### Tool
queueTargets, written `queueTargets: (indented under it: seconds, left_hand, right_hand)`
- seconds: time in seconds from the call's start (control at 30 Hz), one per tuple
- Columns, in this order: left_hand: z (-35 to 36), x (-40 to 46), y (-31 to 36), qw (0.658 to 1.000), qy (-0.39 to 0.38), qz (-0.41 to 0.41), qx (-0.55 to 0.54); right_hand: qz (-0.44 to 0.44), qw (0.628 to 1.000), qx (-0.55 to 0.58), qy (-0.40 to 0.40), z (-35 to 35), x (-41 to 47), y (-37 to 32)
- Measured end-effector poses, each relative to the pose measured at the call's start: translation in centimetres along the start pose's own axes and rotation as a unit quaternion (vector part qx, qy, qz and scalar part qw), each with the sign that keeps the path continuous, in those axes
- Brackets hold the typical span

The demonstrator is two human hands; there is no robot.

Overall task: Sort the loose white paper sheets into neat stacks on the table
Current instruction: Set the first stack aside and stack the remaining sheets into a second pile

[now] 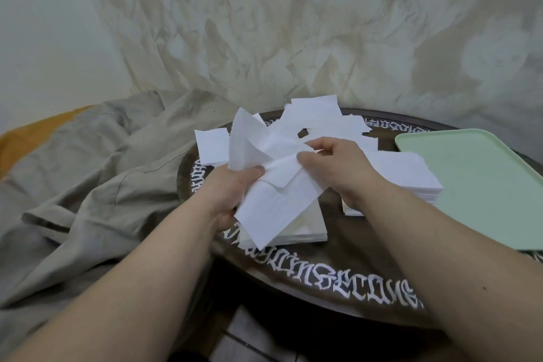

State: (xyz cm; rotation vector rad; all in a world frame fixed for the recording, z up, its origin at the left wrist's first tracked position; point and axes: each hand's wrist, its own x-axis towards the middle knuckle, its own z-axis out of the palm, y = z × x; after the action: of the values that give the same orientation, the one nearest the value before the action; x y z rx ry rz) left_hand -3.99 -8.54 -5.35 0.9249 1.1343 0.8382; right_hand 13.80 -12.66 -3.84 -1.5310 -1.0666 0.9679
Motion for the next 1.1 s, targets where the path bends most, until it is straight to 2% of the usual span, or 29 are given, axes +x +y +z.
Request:
queueTargets:
  seconds: [0.13,0.23,0.37,0.57,0.63,0.73,0.8,0.9,1.0,1.1]
  left_hand:
    - [-0.1,-1.8,-1.8,0.999,-0.024,-0.013,-0.023]
    - [-0.1,-2.8,-3.0,0.999,-0.039,-0.007,0.015]
    - [-0.4,-3.5,-4.0,0.993,-0.080,-0.006,0.082]
    - [-1.9,-2.4,-4.3,0.990,-0.106,-0.023,0.087]
    - [-1.9,-2.2,-4.4,0.994,-0.079,0.000,0.076]
    - [-2.0,-1.3,-3.8,0.990,0.083,0.113,0.022]
    - [-2.8,-0.5,-3.1,0.963,0.197,0.176,-0.046]
    - [-4.3,0.4,-3.1,0.940,0.279,0.178,-0.083]
    - [-4.7,0.5,-3.4,0.941,0.286,0.160,-0.082]
    - [-4.2,0.3,-3.3,0.946,0.263,0.171,-0.088]
  right_hand:
    - [-0.017,0.996,-0.079,0.042,-0.4,-2.5,1.6]
    - [-0.014,0.998,-0.047,0.032,-0.4,-3.8,3.1]
    - [-0.055,0.995,-0.083,0.010,-0.3,-4.3,3.8]
    - [-0.070,0.990,-0.109,0.054,-0.4,-3.3,4.3]
    - [-0.105,0.980,-0.123,0.118,-0.6,-2.8,4.4]
    - [-0.220,0.942,-0.140,0.213,-1.0,-2.5,4.3]
    - [-0.291,0.915,-0.207,0.189,-1.1,-2.7,5.0]
    - [-0.303,0.889,-0.336,0.069,-1.2,-2.6,6.7]
    - [-0.275,0.876,-0.396,-0.035,-1.2,-2.4,7.6]
    - [-0.237,0.864,-0.432,-0.105,-1.0,-2.4,7.7]
